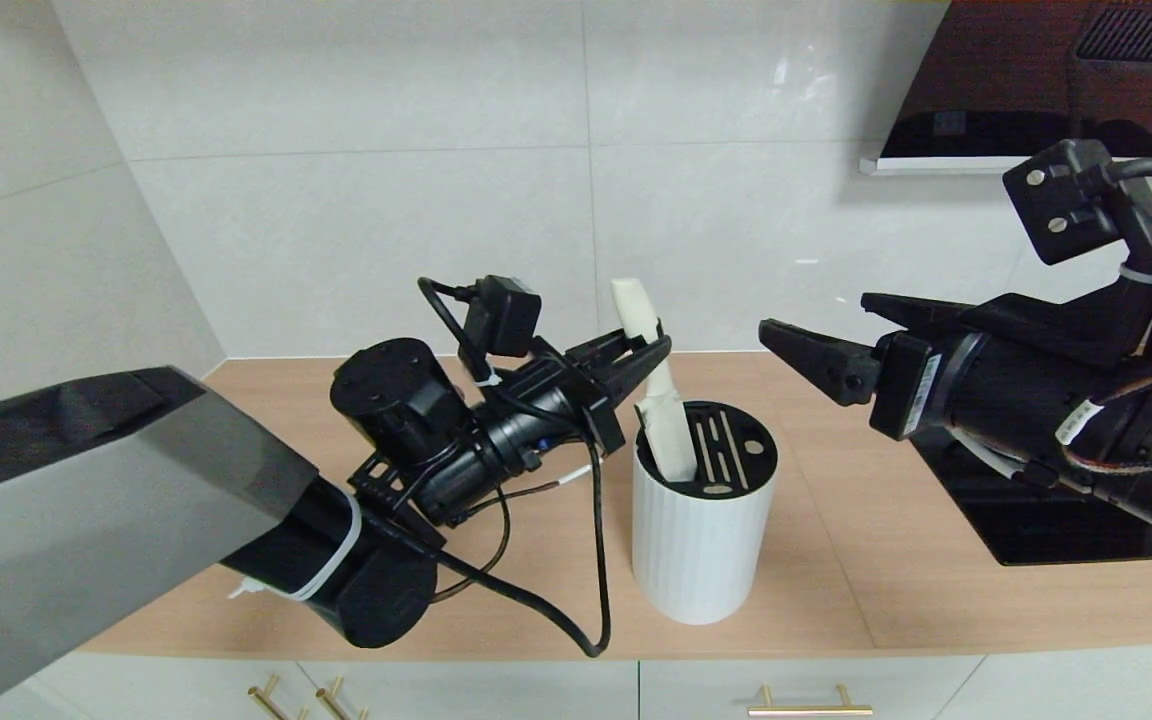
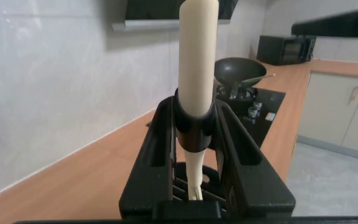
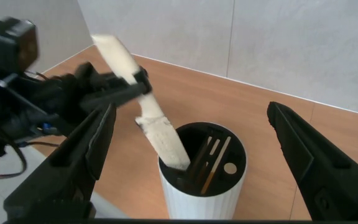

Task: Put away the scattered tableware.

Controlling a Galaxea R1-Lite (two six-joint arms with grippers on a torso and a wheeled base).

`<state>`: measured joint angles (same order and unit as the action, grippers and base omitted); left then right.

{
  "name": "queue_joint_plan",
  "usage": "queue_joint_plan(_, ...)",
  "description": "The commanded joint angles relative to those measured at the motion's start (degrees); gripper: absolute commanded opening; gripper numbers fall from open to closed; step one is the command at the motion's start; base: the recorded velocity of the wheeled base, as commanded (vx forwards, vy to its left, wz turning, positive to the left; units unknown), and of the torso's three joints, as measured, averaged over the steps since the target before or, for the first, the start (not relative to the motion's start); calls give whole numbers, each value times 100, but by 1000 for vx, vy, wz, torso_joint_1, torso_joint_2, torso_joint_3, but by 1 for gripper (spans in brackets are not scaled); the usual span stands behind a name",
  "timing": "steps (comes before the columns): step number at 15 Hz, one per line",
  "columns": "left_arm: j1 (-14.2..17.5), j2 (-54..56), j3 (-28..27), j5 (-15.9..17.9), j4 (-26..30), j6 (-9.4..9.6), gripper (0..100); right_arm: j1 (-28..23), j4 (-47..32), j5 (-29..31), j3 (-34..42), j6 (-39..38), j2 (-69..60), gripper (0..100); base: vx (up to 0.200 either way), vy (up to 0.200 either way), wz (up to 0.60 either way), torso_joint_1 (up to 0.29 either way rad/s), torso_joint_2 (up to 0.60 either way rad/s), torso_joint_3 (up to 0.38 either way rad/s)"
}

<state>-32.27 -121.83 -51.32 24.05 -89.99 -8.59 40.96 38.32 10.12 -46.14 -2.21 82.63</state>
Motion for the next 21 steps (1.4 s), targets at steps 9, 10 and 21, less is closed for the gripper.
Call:
queue_joint_plan(9, -227, -745, -299, -32, -1, -37, 0, 0, 1, -1, 0, 1, 131, 100, 0, 0, 0, 0, 0, 0)
queue_joint_plan(10, -227, -745, -299, -32, -1, -28, 0, 0, 1, -1, 0, 1, 131, 100, 0, 0, 0, 0, 0, 0)
queue_joint_plan(21, -227, -447, -203, -208, -1, -28, 100, 0, 1, 8, 0, 1, 122, 100, 0, 0, 0, 0, 0, 0)
